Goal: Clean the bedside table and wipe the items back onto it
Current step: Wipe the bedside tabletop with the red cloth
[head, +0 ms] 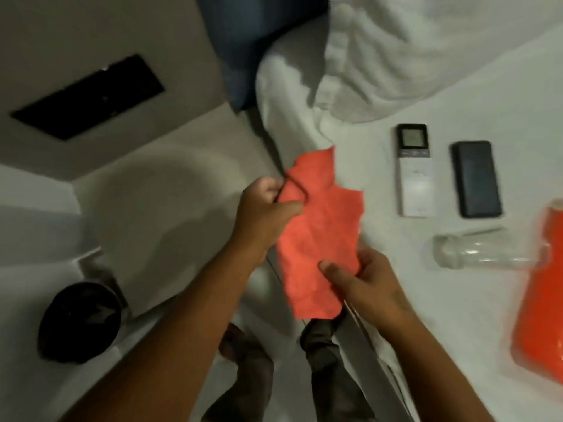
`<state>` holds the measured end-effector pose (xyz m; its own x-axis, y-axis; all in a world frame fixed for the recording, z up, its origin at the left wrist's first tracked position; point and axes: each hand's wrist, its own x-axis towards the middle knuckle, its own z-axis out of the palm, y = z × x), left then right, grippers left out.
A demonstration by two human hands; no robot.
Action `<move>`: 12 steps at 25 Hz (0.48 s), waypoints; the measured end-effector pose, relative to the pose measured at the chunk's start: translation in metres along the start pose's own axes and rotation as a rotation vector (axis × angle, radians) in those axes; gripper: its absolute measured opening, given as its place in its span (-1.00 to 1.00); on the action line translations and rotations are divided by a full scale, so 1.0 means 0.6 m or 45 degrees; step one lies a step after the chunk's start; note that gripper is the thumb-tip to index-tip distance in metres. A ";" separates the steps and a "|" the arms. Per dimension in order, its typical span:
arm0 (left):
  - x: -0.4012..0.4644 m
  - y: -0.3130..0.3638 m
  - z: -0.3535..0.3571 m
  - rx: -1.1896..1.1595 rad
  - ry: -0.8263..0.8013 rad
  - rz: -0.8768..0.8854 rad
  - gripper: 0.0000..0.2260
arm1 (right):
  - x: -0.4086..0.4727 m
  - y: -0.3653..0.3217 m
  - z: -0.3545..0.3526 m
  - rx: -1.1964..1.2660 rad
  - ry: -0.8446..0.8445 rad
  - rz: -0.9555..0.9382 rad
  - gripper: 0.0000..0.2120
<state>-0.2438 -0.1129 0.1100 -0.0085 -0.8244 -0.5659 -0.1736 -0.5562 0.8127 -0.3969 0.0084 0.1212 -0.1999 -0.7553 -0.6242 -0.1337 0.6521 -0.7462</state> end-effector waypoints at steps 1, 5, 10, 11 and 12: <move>0.024 -0.039 -0.037 0.004 0.080 -0.067 -0.69 | 0.033 0.012 0.042 -0.119 -0.029 0.033 -0.80; 0.117 -0.145 -0.120 0.031 0.272 -0.156 -0.56 | 0.139 0.043 0.159 -0.222 -0.016 0.067 -0.86; 0.220 -0.194 -0.137 0.011 0.212 -0.077 -0.61 | 0.240 0.067 0.207 -0.319 0.033 0.021 -0.75; 0.224 -0.210 -0.156 0.098 0.234 -0.021 -0.62 | 0.255 0.078 0.209 -0.509 0.037 -0.020 -0.60; 0.221 -0.233 -0.187 0.294 0.310 0.070 -0.63 | 0.265 0.086 0.211 -0.707 0.060 -0.103 -0.50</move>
<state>-0.1101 -0.1563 -0.0635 0.2069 -0.8688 -0.4499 -0.3983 -0.4948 0.7724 -0.3126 -0.0864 -0.0455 -0.2094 -0.8087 -0.5497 -0.6384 0.5389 -0.5496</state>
